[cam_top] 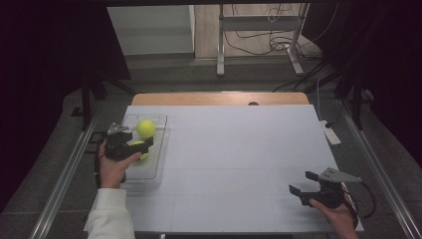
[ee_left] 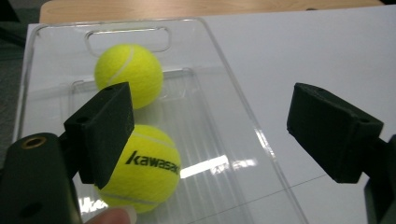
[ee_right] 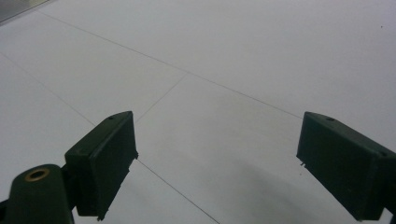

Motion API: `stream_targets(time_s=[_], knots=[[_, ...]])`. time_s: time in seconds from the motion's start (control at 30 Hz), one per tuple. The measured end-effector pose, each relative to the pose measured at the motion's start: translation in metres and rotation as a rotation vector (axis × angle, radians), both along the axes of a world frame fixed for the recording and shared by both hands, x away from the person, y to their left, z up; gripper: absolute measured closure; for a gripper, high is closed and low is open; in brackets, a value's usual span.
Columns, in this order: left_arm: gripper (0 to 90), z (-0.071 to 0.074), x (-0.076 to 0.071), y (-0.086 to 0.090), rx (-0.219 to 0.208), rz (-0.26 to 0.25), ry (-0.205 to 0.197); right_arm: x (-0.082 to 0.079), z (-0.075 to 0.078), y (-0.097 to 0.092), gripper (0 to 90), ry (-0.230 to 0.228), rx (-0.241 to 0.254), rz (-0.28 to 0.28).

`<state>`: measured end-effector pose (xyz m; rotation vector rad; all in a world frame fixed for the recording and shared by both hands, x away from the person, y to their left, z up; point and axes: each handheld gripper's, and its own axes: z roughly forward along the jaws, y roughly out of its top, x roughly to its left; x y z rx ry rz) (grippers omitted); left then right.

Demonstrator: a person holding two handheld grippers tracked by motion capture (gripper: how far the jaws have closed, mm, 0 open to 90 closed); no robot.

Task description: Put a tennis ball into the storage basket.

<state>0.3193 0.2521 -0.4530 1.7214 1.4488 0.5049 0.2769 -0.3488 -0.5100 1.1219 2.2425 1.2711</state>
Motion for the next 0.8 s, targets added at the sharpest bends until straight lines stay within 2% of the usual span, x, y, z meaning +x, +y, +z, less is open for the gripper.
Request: stream_targets(time_s=[0.17, 0.33, 0.5, 0.6, 0.8], knots=[[16.2, 0.003, -0.004, -0.005, -0.007, -0.025, -0.012, -0.002, 0.001, 0.001, 12.0, -0.002, -0.005, 0.002], [16.0, 0.003, -0.01, -0.013, 0.004, -0.058, -0.025, -0.003, 0.001, 0.0, 12.0, -0.005, -0.004, 0.001], [15.8, 0.001, -0.021, -0.023, 0.022, -0.115, -0.051, -0.004, 0.001, 0.001, 12.0, -0.007, -0.008, 0.004], [15.2, -0.001, -0.027, -0.025, 0.033, -0.127, -0.057, -0.004, 0.002, 0.002, 12.1, -0.006, -0.01, 0.002], [14.9, -0.006, -0.04, -0.025, 0.021, -0.158, -0.066, -0.004, 0.001, 0.004, 12.0, -0.006, -0.014, 0.005]])
